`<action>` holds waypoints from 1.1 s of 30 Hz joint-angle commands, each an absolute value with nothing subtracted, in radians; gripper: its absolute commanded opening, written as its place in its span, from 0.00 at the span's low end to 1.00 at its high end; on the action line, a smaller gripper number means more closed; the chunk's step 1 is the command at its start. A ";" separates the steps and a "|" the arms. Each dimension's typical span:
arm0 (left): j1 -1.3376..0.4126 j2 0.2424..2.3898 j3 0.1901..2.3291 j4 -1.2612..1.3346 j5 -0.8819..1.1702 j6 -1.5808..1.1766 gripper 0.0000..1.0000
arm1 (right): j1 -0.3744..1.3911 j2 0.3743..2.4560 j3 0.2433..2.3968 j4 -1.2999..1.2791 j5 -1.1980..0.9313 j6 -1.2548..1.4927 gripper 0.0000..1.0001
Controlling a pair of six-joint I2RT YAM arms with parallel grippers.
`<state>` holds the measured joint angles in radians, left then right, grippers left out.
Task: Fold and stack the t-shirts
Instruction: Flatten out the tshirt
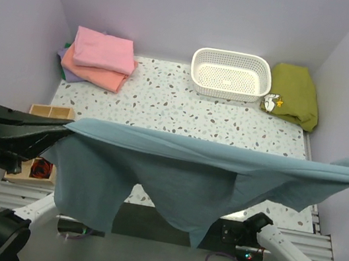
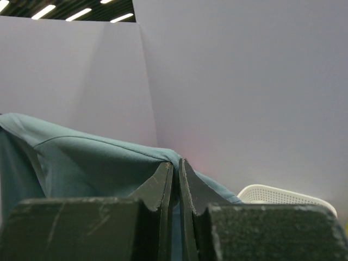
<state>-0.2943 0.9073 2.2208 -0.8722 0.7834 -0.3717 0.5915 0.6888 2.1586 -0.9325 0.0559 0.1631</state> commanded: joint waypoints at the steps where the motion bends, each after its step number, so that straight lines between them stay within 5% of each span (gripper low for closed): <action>1: -0.287 0.905 2.322 -0.770 0.793 -0.428 0.04 | 0.580 0.698 2.244 -0.907 0.029 0.153 0.00; 10: -0.298 0.850 2.088 -0.759 0.655 -0.368 0.00 | 0.575 0.670 2.059 -0.861 0.145 0.144 0.00; 21: -0.298 0.765 1.312 -0.551 0.189 -0.347 0.00 | 0.575 0.724 1.374 -0.629 0.458 0.193 0.00; 26: -0.298 0.837 1.038 -0.339 0.080 -0.377 0.00 | 0.575 0.819 1.214 -0.490 0.580 0.183 0.00; 33: -0.298 1.118 0.945 -0.108 0.041 -0.351 0.00 | 0.548 1.061 1.109 -0.286 0.683 0.140 0.00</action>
<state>-0.2970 1.0058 0.9550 -0.3676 0.1162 -0.3611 0.5751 0.9710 1.1198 -0.5282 0.5682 0.1661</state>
